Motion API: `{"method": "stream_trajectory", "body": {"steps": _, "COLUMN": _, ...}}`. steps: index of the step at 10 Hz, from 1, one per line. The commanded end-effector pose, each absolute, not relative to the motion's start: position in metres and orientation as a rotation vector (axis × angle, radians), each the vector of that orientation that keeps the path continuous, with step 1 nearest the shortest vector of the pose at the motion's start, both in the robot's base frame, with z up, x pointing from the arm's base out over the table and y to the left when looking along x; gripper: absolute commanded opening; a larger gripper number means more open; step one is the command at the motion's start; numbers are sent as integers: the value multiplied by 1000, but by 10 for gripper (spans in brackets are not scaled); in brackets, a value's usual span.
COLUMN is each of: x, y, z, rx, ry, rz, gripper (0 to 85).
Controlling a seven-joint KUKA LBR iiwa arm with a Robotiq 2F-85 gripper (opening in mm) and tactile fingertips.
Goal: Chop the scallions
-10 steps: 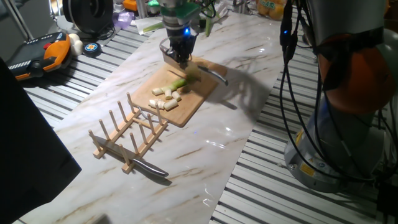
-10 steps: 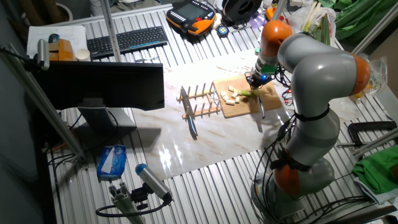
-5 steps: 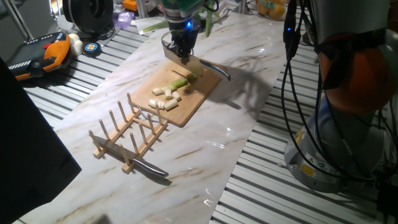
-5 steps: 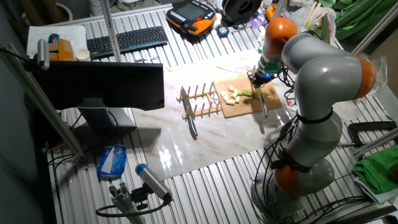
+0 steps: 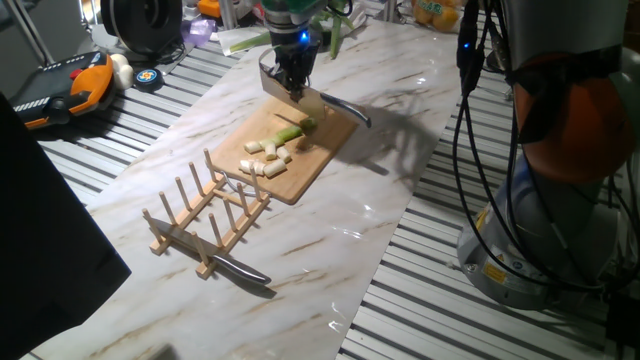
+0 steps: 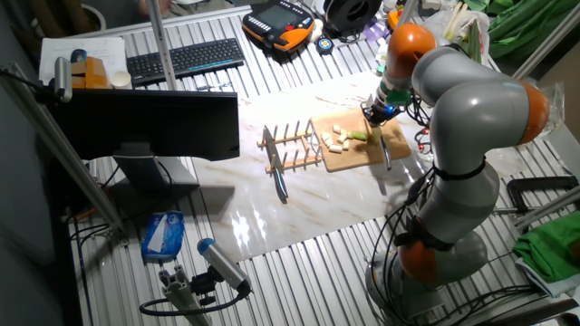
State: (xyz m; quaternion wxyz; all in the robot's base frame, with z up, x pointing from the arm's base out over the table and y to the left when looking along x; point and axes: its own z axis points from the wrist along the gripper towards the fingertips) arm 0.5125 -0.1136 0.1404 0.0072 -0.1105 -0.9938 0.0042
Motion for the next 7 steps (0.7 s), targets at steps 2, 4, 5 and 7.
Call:
{"method": "stream_trajectory", "body": {"steps": 2, "x": 513, "y": -111, "z": 142, "rx": -339, "ry": -3109, "rz": 19, "gripper": 7}}
{"method": "stream_trajectory", "body": {"steps": 4, "x": 513, "y": -111, "z": 143, "rx": -325, "ry": -3116, "rz": 26, "gripper": 7}}
{"method": "stream_trajectory", "body": {"steps": 5, "x": 511, "y": -113, "z": 145, "rx": -317, "ry": -3125, "rz": 41, "gripper": 7}}
{"method": "stream_trajectory", "body": {"steps": 7, "x": 508, "y": -110, "z": 151, "rx": -309, "ry": -3124, "rz": 41, "gripper": 7}}
